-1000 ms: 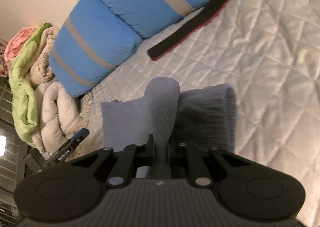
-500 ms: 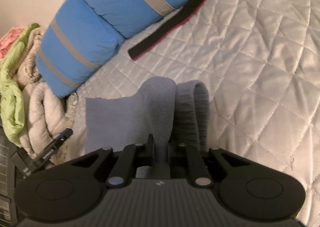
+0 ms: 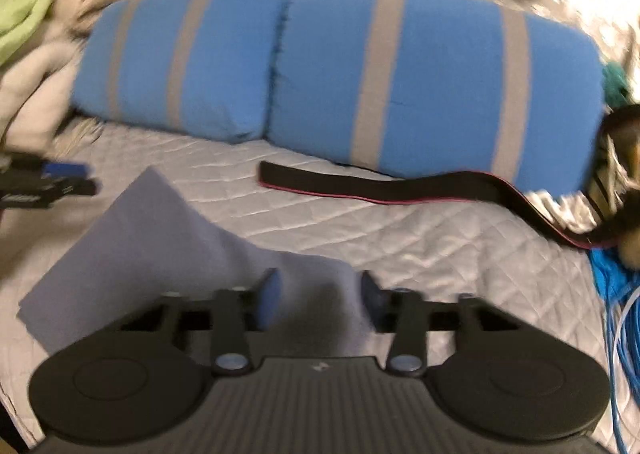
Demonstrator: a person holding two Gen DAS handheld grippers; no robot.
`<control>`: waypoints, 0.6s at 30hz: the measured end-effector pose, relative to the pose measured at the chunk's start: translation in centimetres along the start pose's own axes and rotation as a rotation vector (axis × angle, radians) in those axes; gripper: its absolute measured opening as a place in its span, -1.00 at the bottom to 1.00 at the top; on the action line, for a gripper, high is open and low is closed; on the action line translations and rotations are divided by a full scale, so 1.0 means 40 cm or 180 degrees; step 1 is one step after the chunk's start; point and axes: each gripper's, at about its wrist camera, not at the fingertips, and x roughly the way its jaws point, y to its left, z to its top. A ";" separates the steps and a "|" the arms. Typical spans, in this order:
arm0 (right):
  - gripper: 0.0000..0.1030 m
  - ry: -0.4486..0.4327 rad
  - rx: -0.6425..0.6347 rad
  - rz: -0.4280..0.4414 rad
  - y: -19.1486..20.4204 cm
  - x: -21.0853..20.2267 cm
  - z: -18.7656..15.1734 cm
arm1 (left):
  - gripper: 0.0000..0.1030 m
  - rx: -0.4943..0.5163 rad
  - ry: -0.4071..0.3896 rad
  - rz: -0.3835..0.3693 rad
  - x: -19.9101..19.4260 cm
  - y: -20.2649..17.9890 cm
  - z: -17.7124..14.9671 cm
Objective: Fold clothes
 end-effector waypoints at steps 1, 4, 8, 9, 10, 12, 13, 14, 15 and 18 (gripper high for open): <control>-0.69 0.0022 0.0030 0.0032 0.003 0.015 -0.001 | -0.40 0.0047 0.0013 -0.0022 0.015 -0.009 0.005; -0.86 0.0110 0.0104 0.0035 0.003 0.066 -0.009 | -0.55 0.0134 0.0097 -0.0075 0.067 -0.020 0.016; -0.67 0.0231 0.0286 -0.0138 -0.021 0.123 -0.040 | -0.64 0.0089 0.0311 -0.0056 0.133 0.002 0.007; -0.68 0.0257 0.0359 -0.0145 -0.029 0.133 -0.050 | -0.73 0.0077 0.0365 -0.0051 0.150 0.008 0.005; -0.69 0.0272 0.0440 -0.0129 -0.039 0.139 -0.060 | -0.76 0.0066 0.0419 -0.0046 0.166 0.014 0.003; -0.71 0.0246 0.0615 -0.0090 -0.057 0.147 -0.083 | -0.82 0.0043 0.0526 -0.0036 0.200 0.025 -0.002; -0.72 0.0226 0.0685 -0.0079 -0.062 0.149 -0.090 | -0.82 0.0032 0.0579 -0.0032 0.216 0.031 -0.004; -0.72 0.0207 0.0738 -0.0078 -0.066 0.149 -0.096 | -0.81 0.0021 0.0633 -0.0027 0.233 0.036 -0.006; -0.72 0.0188 0.0790 -0.0077 -0.070 0.150 -0.101 | -0.81 -0.0026 0.0674 -0.0029 0.241 0.044 -0.007; -0.67 0.0050 0.0768 -0.0129 -0.060 0.129 -0.099 | -0.82 -0.0237 0.0752 -0.0039 0.245 0.066 -0.003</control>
